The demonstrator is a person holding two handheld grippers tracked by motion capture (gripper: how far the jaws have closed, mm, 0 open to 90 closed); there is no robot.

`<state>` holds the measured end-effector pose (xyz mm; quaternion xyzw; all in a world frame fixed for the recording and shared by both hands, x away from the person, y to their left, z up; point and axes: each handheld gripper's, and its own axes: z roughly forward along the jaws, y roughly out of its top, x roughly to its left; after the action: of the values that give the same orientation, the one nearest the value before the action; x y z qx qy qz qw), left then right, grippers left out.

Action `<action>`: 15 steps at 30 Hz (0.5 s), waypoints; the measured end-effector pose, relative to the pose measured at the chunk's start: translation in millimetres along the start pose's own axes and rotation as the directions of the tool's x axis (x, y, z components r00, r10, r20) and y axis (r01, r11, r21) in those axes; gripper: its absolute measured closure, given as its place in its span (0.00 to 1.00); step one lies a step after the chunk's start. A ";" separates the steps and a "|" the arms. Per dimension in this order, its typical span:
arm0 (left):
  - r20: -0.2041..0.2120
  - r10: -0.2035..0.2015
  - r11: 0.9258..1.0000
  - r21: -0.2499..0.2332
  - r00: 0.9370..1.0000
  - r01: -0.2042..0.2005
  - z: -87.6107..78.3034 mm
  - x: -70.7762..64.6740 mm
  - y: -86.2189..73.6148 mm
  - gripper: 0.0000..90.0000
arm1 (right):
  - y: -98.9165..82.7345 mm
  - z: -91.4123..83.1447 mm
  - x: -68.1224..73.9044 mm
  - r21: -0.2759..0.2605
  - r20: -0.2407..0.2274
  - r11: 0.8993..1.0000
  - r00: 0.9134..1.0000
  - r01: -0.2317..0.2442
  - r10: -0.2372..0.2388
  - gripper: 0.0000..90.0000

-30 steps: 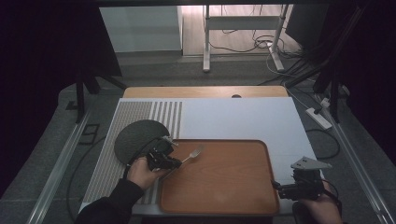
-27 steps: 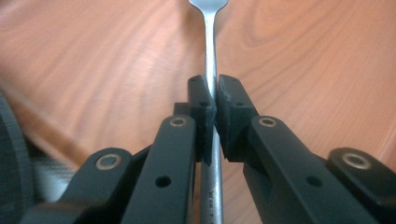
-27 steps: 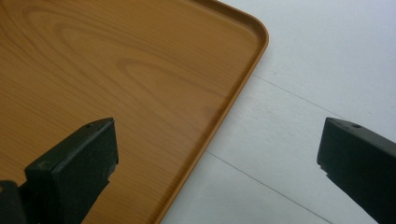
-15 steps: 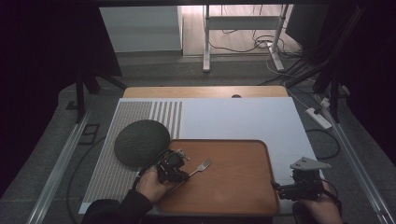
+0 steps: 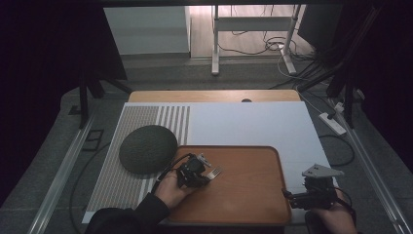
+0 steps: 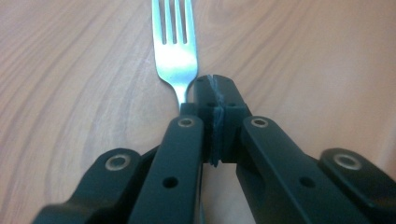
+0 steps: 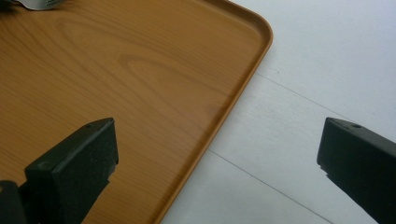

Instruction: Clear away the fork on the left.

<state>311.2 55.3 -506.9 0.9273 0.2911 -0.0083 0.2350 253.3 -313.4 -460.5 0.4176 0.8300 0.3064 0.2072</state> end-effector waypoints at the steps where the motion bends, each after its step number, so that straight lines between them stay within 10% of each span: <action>1: 0.001 -0.009 1.000 -0.009 1.000 0.009 0.0 0.9 -0.1 0.98 | 0.0 0.0 -0.1 0.000 -0.001 1.000 1.000 0.000 0.000 0.00; 15: -0.046 -0.182 0.983 -0.015 0.982 0.181 -19.0 36.0 -30.0 0.98 | 0.0 0.0 0.4 0.000 -0.003 1.000 1.000 0.006 -0.006 0.00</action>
<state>322.5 104.5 -508.4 0.8956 0.3799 -0.0061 0.2314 253.1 -313.1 -460.6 0.4149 0.8314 0.3063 0.2068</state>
